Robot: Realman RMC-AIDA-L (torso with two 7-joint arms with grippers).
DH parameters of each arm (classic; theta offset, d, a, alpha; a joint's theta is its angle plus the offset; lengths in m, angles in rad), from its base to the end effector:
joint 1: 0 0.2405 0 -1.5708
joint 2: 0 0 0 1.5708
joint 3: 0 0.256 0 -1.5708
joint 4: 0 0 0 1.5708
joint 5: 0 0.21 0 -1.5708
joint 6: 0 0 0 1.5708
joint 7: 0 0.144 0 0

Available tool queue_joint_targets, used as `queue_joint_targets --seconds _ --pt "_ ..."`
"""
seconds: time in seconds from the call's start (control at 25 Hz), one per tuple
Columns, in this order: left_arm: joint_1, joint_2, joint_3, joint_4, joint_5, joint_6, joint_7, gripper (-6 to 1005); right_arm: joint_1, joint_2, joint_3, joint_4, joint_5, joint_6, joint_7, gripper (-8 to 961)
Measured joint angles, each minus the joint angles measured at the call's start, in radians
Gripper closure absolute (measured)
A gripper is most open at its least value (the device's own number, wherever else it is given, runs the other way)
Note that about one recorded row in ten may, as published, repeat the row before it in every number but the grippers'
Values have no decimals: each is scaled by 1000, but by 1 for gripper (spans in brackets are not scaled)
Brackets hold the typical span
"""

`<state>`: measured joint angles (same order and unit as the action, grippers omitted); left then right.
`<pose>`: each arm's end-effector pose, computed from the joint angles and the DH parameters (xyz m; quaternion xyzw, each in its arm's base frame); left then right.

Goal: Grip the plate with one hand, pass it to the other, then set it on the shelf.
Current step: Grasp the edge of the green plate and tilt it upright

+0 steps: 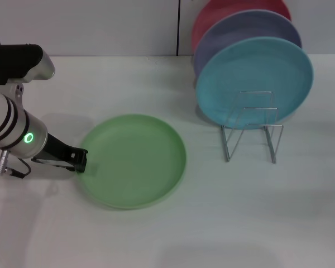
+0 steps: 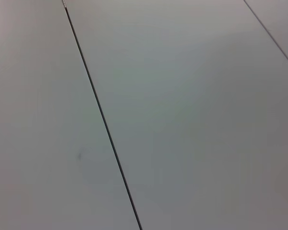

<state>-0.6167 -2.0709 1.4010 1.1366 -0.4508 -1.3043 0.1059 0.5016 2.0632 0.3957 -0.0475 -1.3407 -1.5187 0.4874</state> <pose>-0.2231 0.3789 -0.0135 -0.7845 -0.5396 0.1312 0.2761 0.3492 0.3199 0.1001 -0.4495 0.2214 0.4808 0.7196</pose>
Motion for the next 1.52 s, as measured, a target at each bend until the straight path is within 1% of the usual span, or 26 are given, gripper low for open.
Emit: queue_joint_targets --seconds 0.24,0.44,0.6,0.76,0.88,1.04,1.16,1.32,1.36,1.4,1.48,1.52 --pt "0 1 11 3 1 0 0 834 0 0 0 0 0 0 0 219" --pt "0 2 16 8 23 1 -1 839 0 0 -2 0 0 0 0 219" --pt "0 2 16 10 23 1 -1 930 -2 0 -1 0 0 -1 0 219" --pt "9 2 13 23 19 9 -1 965 -4 0 -1 0 0 -1 4 220" --pt "18 3 8 35 13 11 7 965 -5 0 -2 0 0 -1 7 220" --pt "37 5 -15 46 -30 12 45 966 -6 1 -2 0 0 -2 13 220" --pt "62 5 -58 48 -88 26 99 966 -6 2 -4 0 0 -2 14 220" --pt "80 6 -86 51 -131 41 140 966 -6 3 -6 0 0 -2 14 220" --pt "97 6 -109 51 -164 54 172 966 -6 3 -6 0 0 -2 14 220" --pt "97 6 -109 51 -164 54 172 966 -6 3 -6 0 0 -2 14 220" --pt "122 6 -141 52 -219 78 221 967 -3 3 -8 2 -4 0 14 220" --pt "122 6 -141 52 -219 78 221 967 -3 3 -8 2 -4 0 14 220"
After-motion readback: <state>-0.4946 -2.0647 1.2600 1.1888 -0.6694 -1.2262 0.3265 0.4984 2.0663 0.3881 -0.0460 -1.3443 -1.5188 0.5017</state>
